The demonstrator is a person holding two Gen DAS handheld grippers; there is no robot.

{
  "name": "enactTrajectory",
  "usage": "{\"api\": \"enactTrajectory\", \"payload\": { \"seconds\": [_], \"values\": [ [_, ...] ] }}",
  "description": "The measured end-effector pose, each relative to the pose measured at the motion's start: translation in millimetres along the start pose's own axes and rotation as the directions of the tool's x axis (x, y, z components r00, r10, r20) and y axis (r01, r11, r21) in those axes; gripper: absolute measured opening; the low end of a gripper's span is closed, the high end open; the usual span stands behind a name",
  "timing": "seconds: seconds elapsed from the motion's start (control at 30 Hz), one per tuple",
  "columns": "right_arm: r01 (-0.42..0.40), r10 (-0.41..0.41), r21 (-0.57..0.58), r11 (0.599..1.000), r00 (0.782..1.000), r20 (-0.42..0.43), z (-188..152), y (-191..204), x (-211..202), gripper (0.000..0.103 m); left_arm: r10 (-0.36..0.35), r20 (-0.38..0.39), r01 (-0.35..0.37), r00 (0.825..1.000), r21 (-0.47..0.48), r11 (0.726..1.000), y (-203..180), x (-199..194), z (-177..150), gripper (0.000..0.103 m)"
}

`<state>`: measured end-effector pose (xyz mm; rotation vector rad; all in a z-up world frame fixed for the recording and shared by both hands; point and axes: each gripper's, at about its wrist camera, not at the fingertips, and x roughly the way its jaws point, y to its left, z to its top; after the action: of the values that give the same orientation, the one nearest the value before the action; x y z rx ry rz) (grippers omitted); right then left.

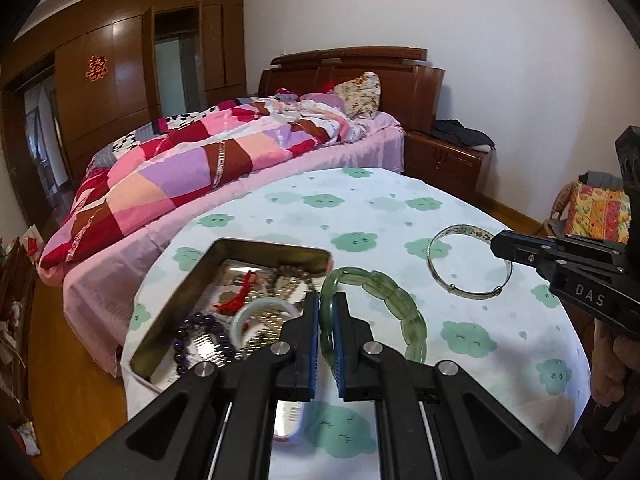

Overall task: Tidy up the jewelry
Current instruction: 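Carry both bangles into the pink tin and open both tools to release them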

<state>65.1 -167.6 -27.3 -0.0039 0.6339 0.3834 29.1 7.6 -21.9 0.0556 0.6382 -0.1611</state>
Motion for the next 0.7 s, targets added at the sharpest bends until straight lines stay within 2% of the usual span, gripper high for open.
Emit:
{"api": "enactTrajectory", "payload": {
  "seconds": [0.27,0.7],
  "values": [
    [-0.034,0.034,-0.051,0.998,0.999,0.005,13,25,8,0.006,0.034,0.001,-0.034,0.999,-0.043,0.999,27,-4,-1,0.005],
    [-0.092,0.090,-0.127,0.988,0.996,-0.021,27,68,38,0.006,0.100,-0.034,-0.103,0.994,-0.111,0.988,69,12,-3,0.005]
  ]
}}
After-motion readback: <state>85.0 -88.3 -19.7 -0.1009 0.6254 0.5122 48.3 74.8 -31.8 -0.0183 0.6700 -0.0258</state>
